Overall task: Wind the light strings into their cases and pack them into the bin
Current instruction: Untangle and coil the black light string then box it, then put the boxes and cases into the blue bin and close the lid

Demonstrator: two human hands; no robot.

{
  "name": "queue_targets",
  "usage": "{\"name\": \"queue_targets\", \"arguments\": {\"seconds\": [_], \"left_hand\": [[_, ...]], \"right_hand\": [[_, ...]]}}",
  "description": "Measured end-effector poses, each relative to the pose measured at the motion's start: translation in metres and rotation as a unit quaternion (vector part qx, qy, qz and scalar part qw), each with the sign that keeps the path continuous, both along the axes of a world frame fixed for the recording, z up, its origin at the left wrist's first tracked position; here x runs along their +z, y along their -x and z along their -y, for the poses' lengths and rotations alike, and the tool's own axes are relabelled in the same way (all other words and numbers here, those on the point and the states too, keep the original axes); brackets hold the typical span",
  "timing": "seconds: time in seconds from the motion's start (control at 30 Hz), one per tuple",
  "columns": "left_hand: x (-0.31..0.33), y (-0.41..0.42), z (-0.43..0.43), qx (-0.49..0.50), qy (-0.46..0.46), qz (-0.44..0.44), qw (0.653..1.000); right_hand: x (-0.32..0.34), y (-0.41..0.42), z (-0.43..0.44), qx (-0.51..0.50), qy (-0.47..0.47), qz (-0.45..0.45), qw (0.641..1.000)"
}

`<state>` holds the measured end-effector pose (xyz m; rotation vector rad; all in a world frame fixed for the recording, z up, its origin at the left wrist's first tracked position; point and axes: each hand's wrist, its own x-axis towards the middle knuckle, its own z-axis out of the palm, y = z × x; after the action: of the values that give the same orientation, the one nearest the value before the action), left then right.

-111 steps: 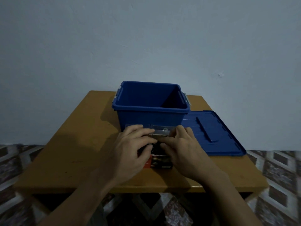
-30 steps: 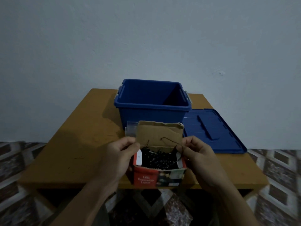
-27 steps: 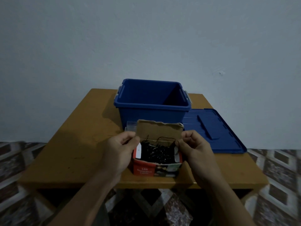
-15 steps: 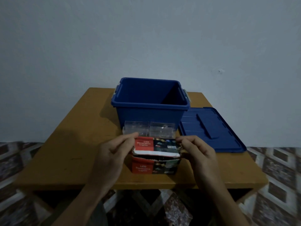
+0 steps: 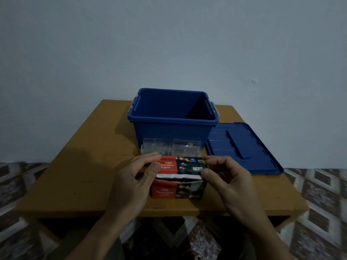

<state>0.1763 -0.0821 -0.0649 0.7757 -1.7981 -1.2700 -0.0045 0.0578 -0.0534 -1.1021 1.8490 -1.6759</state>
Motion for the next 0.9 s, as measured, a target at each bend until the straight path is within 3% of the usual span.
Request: {"name": "queue_targets", "arguments": {"seconds": [0.3, 0.57, 0.9], "left_hand": [[-0.007, -0.004, -0.003, 0.029, -0.033, -0.031, 0.999], [-0.004, -0.013, -0.005, -0.028, -0.003, -0.009, 1.0], [-0.004, -0.009, -0.003, -0.023, -0.038, -0.024, 0.999]], "right_hand": [[-0.006, -0.003, -0.005, -0.064, 0.016, -0.126, 0.99], [-0.013, -0.001, -0.01, -0.04, 0.055, 0.022, 0.997], [-0.006, -0.005, -0.01, -0.024, 0.016, -0.127, 0.991]]}}
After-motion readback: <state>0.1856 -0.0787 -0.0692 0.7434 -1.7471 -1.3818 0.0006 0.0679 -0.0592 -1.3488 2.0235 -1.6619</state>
